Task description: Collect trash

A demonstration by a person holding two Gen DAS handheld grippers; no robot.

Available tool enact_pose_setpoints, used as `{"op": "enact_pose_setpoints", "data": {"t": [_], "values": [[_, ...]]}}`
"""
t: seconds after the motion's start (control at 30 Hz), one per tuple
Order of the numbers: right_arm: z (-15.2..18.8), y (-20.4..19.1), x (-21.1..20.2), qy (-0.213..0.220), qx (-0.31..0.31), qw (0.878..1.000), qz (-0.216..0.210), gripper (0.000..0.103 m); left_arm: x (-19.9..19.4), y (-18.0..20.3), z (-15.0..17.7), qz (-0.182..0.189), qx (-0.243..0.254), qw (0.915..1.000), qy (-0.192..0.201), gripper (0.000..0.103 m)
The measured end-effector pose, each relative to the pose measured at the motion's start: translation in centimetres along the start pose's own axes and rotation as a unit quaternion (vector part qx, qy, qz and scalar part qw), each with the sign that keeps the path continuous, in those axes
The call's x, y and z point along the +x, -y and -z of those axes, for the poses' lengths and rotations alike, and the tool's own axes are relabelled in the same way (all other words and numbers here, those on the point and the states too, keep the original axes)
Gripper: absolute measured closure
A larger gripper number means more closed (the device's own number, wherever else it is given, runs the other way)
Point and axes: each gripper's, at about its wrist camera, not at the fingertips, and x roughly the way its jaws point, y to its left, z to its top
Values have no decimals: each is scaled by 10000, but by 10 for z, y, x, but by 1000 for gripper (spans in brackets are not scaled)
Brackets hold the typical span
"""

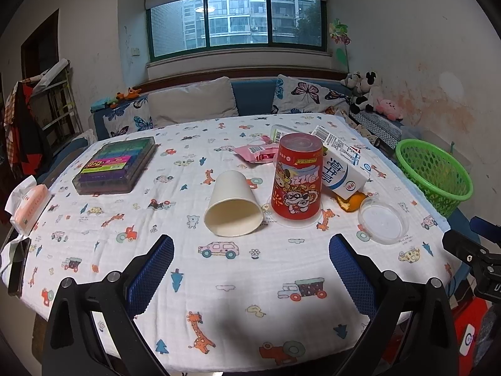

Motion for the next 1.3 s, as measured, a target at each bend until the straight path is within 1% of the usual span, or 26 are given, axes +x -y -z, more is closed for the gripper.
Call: {"op": "enact_pose_setpoints", "data": {"t": [1.3], "values": [[-1,0,5,-60,26,10000,-52,4,2,0,1,11,-21,10000,-29,7]]}}
